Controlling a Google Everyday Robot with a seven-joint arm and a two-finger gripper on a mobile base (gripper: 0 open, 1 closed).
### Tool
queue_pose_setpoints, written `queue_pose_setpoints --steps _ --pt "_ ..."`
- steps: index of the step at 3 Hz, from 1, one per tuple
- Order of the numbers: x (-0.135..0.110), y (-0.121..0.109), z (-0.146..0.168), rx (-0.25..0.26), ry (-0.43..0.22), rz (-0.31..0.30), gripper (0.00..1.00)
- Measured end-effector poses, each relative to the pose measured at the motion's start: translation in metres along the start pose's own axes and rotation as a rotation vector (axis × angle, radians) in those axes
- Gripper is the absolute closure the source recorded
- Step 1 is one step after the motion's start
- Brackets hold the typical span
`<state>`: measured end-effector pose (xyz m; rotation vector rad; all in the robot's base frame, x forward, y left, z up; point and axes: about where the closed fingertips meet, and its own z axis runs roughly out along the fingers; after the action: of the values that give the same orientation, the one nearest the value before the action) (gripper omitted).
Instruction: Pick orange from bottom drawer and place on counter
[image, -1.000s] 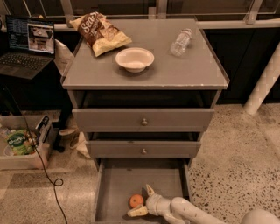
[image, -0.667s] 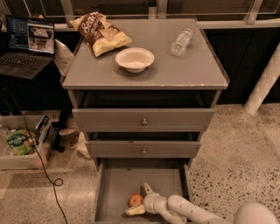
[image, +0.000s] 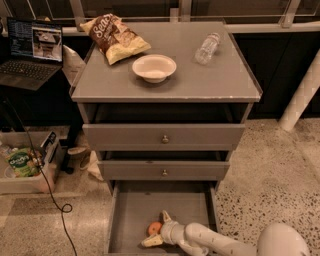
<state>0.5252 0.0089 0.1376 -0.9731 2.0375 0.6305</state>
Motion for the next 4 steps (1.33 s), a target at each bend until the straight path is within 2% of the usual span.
queue_pose_setpoints --steps 1,4 --pt "0.0000 0.0000 0.0000 0.000 0.000 0.000 0.14" --pt "0.0000 0.0001 0.0001 0.000 0.000 0.000 0.84"
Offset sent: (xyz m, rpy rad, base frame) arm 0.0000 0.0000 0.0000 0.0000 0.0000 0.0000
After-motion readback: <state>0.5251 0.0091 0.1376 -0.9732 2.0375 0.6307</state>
